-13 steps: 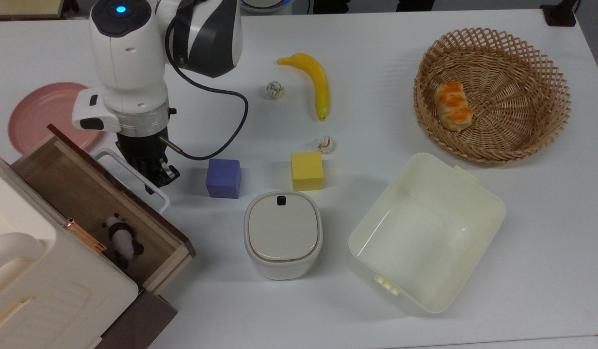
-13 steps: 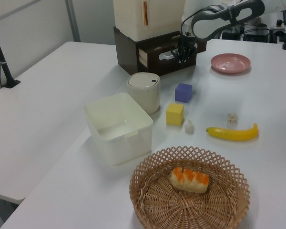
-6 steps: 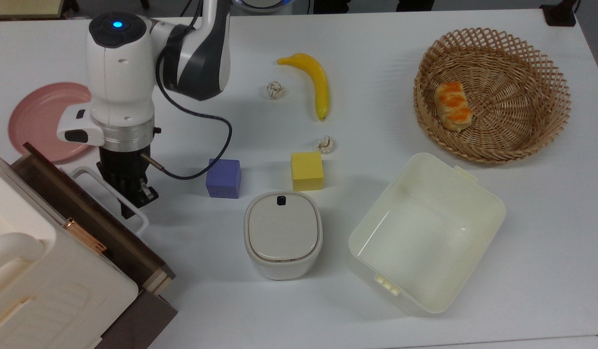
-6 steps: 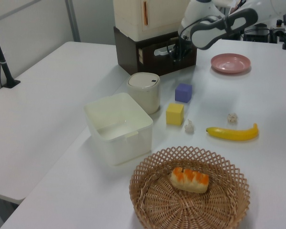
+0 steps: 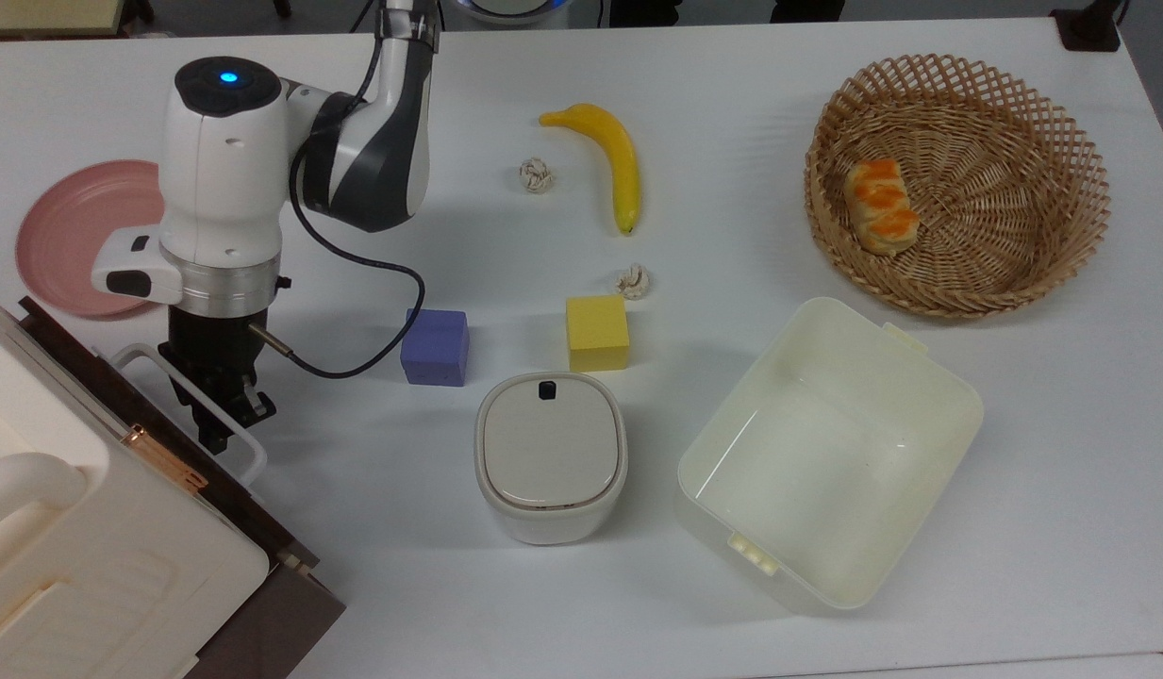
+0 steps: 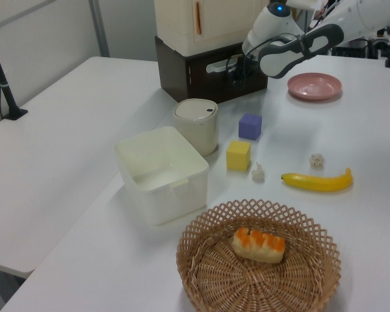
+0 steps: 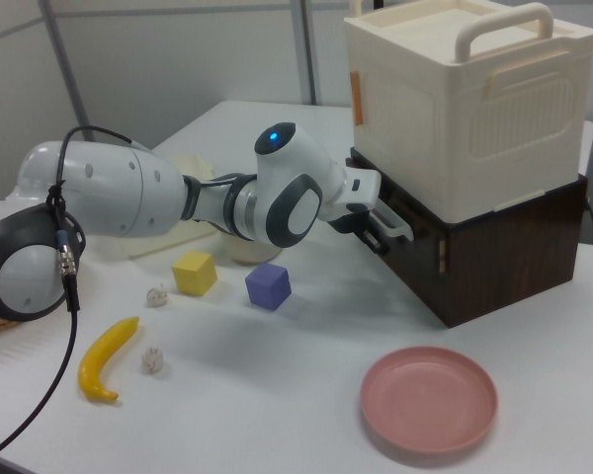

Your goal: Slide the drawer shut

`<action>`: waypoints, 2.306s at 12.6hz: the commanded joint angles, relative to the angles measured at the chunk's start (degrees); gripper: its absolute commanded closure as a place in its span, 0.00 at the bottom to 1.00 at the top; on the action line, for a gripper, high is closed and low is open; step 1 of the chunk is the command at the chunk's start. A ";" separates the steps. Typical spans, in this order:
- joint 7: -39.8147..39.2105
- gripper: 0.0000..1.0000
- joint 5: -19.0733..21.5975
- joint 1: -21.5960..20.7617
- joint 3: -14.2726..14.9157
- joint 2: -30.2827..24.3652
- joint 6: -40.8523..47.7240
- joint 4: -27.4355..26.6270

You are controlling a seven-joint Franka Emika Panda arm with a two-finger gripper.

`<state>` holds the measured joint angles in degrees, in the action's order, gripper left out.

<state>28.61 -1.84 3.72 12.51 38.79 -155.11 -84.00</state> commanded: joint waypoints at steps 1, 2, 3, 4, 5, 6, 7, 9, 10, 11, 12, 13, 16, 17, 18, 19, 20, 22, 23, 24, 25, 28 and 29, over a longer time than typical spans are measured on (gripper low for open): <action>0.84 1.00 -0.80 0.24 0.67 1.02 -0.81 2.43; 0.66 1.00 -0.89 0.24 0.67 0.94 -0.73 2.43; 0.57 1.00 -0.98 0.24 0.67 0.59 -0.64 2.43; 0.49 1.00 -0.98 0.24 0.67 0.32 -0.55 2.35; 0.49 1.00 -0.98 0.24 0.67 -0.12 -0.46 2.35; 0.49 1.00 -0.98 0.24 0.76 -0.29 -0.46 2.35; 0.49 1.00 -0.98 0.24 0.76 -0.38 -0.37 2.35; 0.49 1.00 -0.98 0.24 0.76 -0.38 -0.37 2.35; 0.40 1.00 -0.98 0.24 0.76 -0.38 -0.37 2.26; 0.40 1.00 -1.06 0.24 0.76 -0.38 -0.37 2.09; 0.40 1.00 -1.50 0.15 0.76 -0.47 -0.29 2.00; 0.40 1.00 -2.11 0.15 0.67 -0.91 -0.20 2.00; -0.83 1.00 -3.17 -0.46 0.32 -3.54 2.77 0.68; -1.70 1.00 -3.17 -1.86 0.06 -5.03 5.84 -0.11; -2.15 1.00 -3.17 -3.09 -0.03 -5.82 8.13 -0.37; -2.33 1.00 -3.17 -5.28 -0.03 -6.88 12.24 -0.38; -3.37 1.00 -3.09 -7.56 -0.03 -7.93 16.98 -0.38; -5.13 1.00 -2.91 -10.82 -0.03 -9.34 23.59 -0.38; -6.36 1.00 -2.21 -12.93 -0.12 -11.18 29.28 -0.38; -6.89 1.00 -1.60 -13.73 -0.21 -13.02 33.60 -0.46; -7.94 1.00 0.76 -14.61 -0.73 -15.74 39.64 -0.47; -14.35 1.00 2.80 -17.77 -1.26 -23.56 53.72 -2.22; -15.33 1.00 2.80 -18.48 -1.26 -24.98 56.46 -2.40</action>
<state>17.67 -0.18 -12.57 11.28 20.71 -105.80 -82.12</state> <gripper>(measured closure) 0.991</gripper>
